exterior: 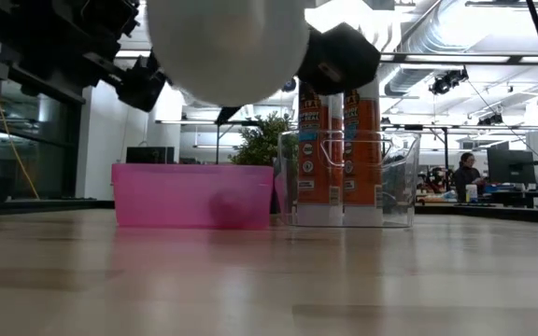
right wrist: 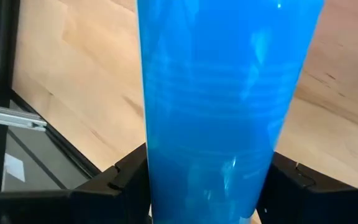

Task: Pick & place silicon tubes, Sealant and Lysol wipes
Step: Put the left blue sealant into the pink bin

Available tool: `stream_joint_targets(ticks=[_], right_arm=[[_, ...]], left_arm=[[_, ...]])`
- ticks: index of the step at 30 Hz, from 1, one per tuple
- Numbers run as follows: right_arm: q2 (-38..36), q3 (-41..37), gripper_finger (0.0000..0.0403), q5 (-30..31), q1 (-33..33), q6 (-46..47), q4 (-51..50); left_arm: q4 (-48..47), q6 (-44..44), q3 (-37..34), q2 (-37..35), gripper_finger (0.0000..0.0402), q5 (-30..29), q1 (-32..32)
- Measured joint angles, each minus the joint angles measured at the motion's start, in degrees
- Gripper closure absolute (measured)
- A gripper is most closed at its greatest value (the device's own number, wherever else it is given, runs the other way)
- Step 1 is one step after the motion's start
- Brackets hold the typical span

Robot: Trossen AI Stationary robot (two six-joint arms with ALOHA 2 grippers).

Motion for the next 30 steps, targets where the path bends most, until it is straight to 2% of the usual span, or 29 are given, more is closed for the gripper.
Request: stream_joint_targets(ticks=[5, 13, 19, 24, 30], right_arm=[[-0.02, 0.0, 0.0195, -1.41, -0.26, -0.05, 0.93], [0.07, 0.0, 0.0195, -5.3, 0.24, -0.46, 1.48], [0.07, -0.46, 0.0195, -6.14, 1.6, 1.53, -0.28], [0.07, -3.55, 0.0195, -6.72, 1.69, 3.01, 3.28], [0.11, -7.93, 0.0195, -6.51, 1.71, 4.41, 14.98]], left_arm=[[4.56, 1.04, 0.59, 6.33, 0.0078, -3.79, -4.9], [4.18, 10.83, 6.01, 12.79, 0.0078, -17.73, -11.69], [-3.85, 19.77, 10.29, 13.49, 0.0078, -21.53, -15.74], [-8.12, 25.76, 12.95, 14.79, 0.0078, -24.72, -19.26], [-7.97, 30.54, 13.13, 18.57, 0.0078, -32.13, -22.56]])
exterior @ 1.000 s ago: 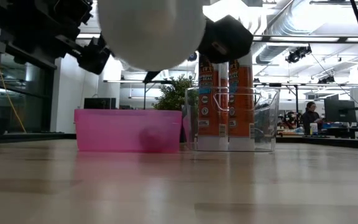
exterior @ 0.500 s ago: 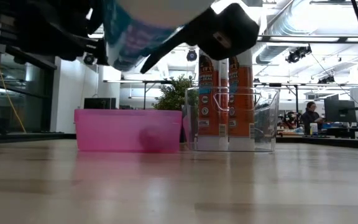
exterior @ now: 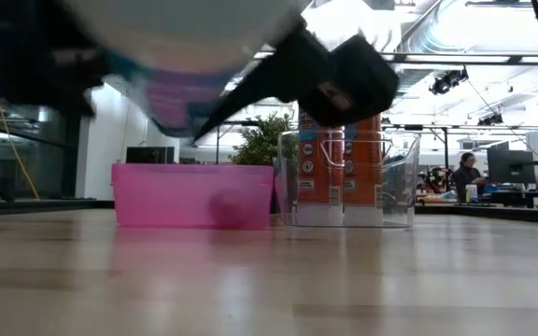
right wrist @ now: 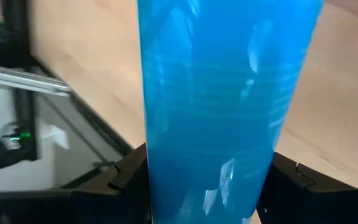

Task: Pick & place silicon tubes, Sealant and Lysol wipes
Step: Put the left blue sealant into the pink bin

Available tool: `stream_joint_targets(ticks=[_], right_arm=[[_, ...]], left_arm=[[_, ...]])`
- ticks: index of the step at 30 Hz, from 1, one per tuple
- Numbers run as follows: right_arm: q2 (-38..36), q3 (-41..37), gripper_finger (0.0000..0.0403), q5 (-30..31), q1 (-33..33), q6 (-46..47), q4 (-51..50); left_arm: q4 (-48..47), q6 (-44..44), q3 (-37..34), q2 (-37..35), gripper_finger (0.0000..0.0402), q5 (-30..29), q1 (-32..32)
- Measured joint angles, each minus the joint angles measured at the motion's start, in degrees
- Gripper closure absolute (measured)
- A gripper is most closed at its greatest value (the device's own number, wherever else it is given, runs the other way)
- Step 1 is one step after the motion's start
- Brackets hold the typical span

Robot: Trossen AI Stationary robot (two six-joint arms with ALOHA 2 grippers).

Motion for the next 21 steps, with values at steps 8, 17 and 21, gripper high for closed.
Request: stream_joint_targets(ticks=[8, 17, 21], right_arm=[[0.02, -3.1, 0.0195, -0.09, 0.0, 1.13, 4.3], [0.57, -3.3, 0.0195, -1.72, 0.32, 2.92, 3.55], [0.87, -3.3, 0.0195, -1.14, 0.28, 3.17, 3.66]], left_arm=[[3.6, 3.97, -0.11, 4.48, 0.0078, -5.57, -3.53], [3.92, 6.19, 3.74, 4.72, 0.0078, -8.92, -3.76], [3.89, 7.01, 4.38, 5.0, 0.0078, -5.42, -3.94]])
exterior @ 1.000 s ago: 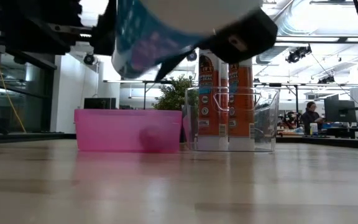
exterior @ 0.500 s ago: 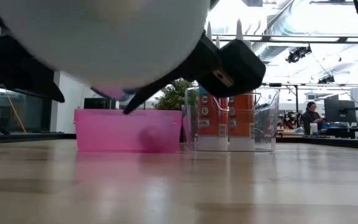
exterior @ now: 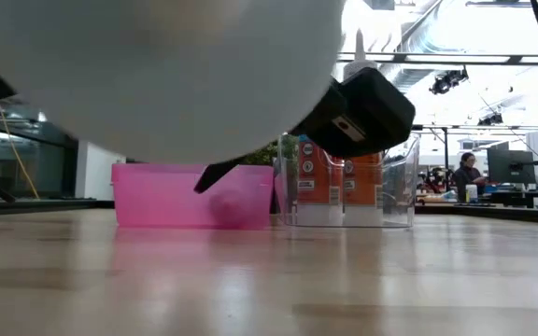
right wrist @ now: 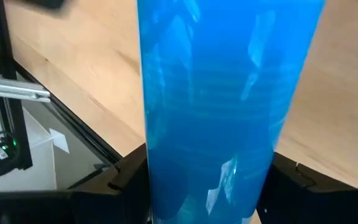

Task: Pick & place silicon tubes, Sealant and Lysol wipes
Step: Put the left blue sealant into the pink bin

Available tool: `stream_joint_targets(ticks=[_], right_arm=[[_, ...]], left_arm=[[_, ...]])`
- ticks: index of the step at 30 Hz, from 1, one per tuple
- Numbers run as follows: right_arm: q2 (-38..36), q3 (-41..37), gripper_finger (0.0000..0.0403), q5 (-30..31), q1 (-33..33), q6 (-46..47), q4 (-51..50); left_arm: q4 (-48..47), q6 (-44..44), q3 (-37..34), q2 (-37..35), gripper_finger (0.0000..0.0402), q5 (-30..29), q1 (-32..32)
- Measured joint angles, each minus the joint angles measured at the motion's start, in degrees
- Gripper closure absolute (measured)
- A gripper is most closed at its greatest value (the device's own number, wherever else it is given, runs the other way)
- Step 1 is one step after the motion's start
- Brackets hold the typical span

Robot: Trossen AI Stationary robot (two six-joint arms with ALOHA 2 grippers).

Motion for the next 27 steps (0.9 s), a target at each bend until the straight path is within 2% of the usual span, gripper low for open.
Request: stream_joint_targets(ticks=[6, 12, 19, 27], right_arm=[[0.0, 0.0, 0.0196, 1.72, -0.02, 0.12, 2.88], [0.0, 0.0, 0.0196, 1.84, 0.04, 0.15, 4.25], [0.0, 0.0, 0.0196, 1.48, -0.07, -0.02, 6.85], [0.0, 0.02, 0.0196, 3.38, -0.51, -0.4, 11.72]], left_arm=[[-0.37, 0.53, 0.0, 3.26, 0.0078, 1.23, -0.96], [2.47, 6.16, 0.0, 5.45, 0.0078, -0.99, -3.19], [3.15, 13.81, 0.0, 5.81, 0.0078, -3.37, -5.16], [4.39, 15.39, -0.02, 5.86, 0.0078, -2.53, -5.06]])
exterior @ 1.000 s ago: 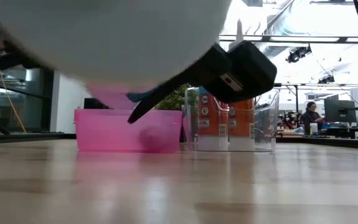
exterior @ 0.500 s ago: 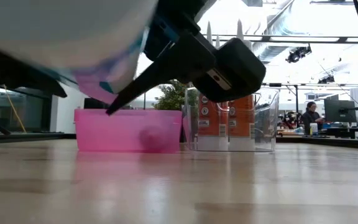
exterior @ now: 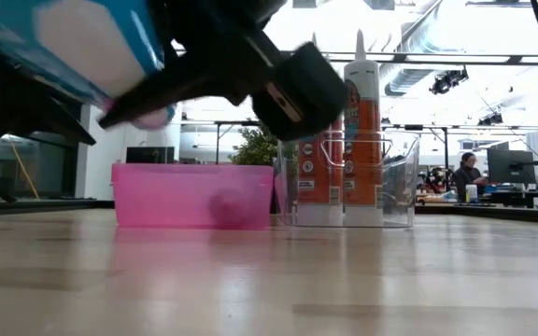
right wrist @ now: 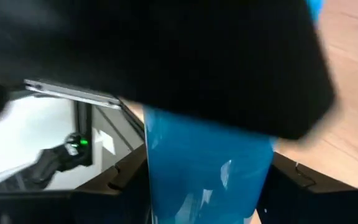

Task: Pick & place silicon tubes, Sealant and Lysol wipes
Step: Put the left blue sealant into the pink bin

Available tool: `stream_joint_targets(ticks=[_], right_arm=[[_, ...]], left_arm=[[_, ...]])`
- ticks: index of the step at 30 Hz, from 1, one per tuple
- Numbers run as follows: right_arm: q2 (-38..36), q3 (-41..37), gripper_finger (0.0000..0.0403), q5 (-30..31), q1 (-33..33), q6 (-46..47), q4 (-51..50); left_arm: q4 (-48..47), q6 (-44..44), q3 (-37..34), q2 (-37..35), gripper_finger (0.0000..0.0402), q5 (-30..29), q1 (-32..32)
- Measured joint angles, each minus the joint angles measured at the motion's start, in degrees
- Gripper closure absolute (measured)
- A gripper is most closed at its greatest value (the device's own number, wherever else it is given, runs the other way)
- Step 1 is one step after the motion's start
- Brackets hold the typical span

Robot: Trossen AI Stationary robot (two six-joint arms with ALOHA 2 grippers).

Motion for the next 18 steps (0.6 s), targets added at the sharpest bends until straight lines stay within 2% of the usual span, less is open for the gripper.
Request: stream_joint_targets(ticks=[5, 12, 18], right_arm=[[-0.02, 0.05, 0.0196, 0.89, -0.3, -0.43, 2.16], [-0.02, 0.05, 0.0196, 0.8, -0.23, 0.01, 2.77], [-0.02, 0.05, 0.0196, 1.03, -0.25, -0.01, 2.66]], left_arm=[[0.39, -0.42, 0.0, 0.0, 0.0093, -0.93, 0.0], [-0.37, -1.96, -0.09, 0.02, 0.0205, -2.29, -0.09], [-2.05, -4.01, -0.01, 0.0, 0.0205, -2.45, -0.07]])
